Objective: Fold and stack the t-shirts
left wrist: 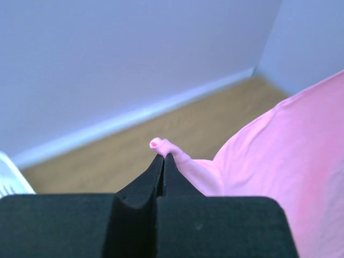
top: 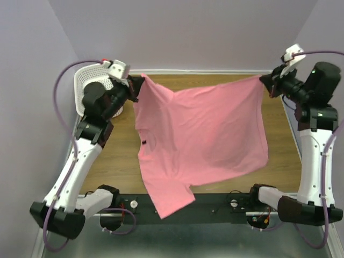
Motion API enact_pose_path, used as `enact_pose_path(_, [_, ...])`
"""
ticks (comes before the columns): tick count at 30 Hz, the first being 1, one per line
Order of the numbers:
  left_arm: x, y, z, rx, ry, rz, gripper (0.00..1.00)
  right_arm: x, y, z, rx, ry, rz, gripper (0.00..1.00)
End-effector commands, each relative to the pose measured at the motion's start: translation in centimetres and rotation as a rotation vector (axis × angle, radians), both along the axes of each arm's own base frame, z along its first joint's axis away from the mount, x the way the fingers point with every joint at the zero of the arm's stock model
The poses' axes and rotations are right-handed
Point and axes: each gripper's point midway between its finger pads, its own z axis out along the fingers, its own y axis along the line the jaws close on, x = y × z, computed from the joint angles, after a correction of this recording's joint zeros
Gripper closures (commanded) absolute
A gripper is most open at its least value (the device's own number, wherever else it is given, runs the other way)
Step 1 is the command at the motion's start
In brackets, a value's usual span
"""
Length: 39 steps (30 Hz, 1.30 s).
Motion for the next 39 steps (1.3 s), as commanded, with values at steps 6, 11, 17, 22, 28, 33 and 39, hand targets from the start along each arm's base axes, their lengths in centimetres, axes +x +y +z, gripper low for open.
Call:
enact_pose_path(6, [-18.4, 4.1, 25.7, -0.313, -0.726, -0.099, 1.00, -8.8, 1.0, 21.9, 0.077, -0.481, -0.059, 0.99])
enact_pose_path(11, [-27.6, 6.4, 32.9, -0.403, -0.937, -0.170, 1.00, -15.9, 0.4, 31.2, 0.105, -0.757, -0.149, 0.99])
enact_pose_path(17, [-33.5, 8.2, 36.9, -0.458, -1.077, -0.195, 1.00, -22.5, -1.3, 36.8, 0.122, -0.998, -0.285, 0.99])
enact_pose_path(22, [-31.5, 8.9, 37.4, -0.477, -1.049, -0.114, 1.00, -21.3, -2.4, 36.1, 0.098, -0.973, -0.342, 0.99])
enact_pose_path(28, [-20.1, 6.3, 31.0, -0.429, -0.818, -0.033, 1.00, -12.3, -2.9, 27.3, 0.036, -0.689, -0.315, 0.99])
enact_pose_path(33, [-9.1, 3.0, 21.0, -0.375, -0.556, -0.005, 1.00, -6.2, -3.9, 15.6, -0.017, -0.459, -0.314, 0.99])
enact_pose_path(39, [4.4, -0.8, 2.6, -0.299, -0.160, 0.069, 1.00, 1.2, -3.9, -3.5, -0.039, -0.159, -0.243, 0.99])
